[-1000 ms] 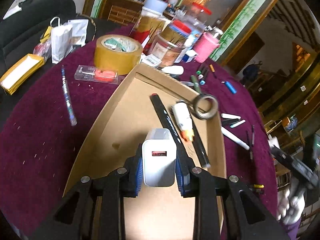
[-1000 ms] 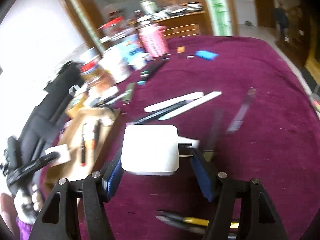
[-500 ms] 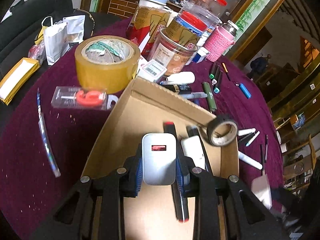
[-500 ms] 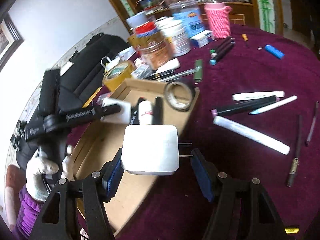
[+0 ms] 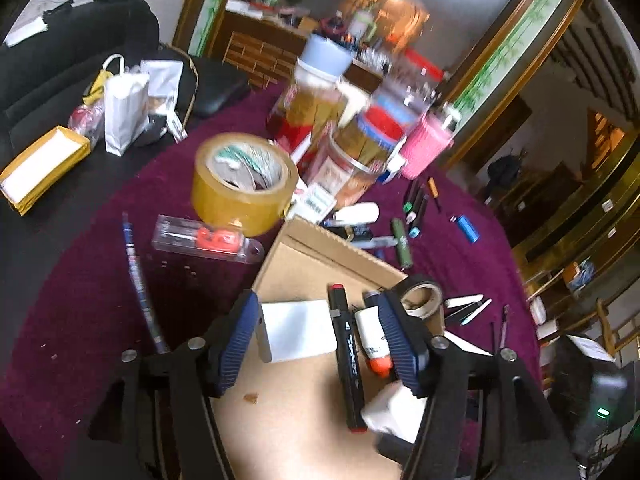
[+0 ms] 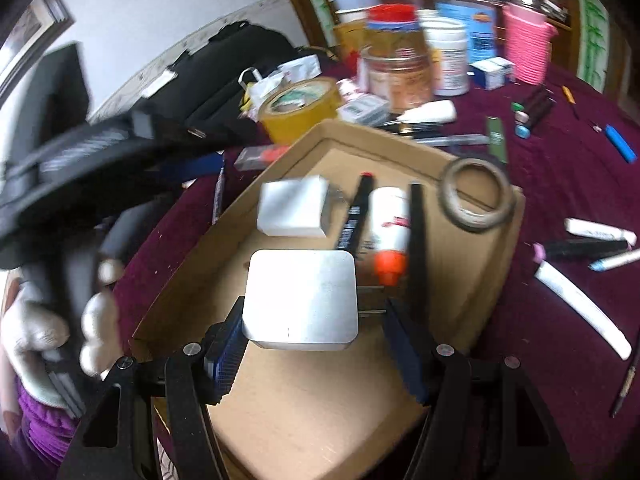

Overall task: Organize rigid objects
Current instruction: 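Carry both white chargers over the cardboard tray and open both grippers, then withdraw both tools from the tray toward the pens on the mat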

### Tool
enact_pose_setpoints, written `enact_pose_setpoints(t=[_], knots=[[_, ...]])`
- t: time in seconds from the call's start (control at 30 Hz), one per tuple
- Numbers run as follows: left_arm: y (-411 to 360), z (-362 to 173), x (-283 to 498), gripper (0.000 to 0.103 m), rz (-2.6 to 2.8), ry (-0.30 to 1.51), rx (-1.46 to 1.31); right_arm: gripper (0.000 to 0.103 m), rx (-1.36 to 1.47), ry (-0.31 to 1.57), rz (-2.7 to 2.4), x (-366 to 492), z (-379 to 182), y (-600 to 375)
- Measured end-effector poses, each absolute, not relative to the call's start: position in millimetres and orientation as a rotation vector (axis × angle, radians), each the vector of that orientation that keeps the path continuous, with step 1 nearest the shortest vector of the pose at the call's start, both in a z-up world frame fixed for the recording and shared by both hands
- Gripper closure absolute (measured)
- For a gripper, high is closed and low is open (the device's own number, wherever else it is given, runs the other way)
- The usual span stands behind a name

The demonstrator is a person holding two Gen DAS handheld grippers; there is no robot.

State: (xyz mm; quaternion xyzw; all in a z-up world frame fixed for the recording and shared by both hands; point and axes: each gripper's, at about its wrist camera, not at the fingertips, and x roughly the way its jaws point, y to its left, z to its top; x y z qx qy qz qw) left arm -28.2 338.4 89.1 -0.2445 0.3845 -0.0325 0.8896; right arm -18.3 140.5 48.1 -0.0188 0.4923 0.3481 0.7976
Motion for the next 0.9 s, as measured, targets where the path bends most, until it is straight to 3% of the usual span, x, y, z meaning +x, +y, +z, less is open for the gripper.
enact_pose_setpoints(t=[0.17,0.6,0.9], knots=[[356,100,-69,0.034,-0.077,0.724,-0.554,0.032,-0.133,1.083,0.784,-21,43,176],[357,106,-148,0.031,-0.057,0.641,-0.528,0.031,-0.277,1.103,0.685,-4,15,228],[346,102,-168,0.030,-0.029,0.613,-0.492,0.025,-0.088,1.050,0.756,-16,50,178]])
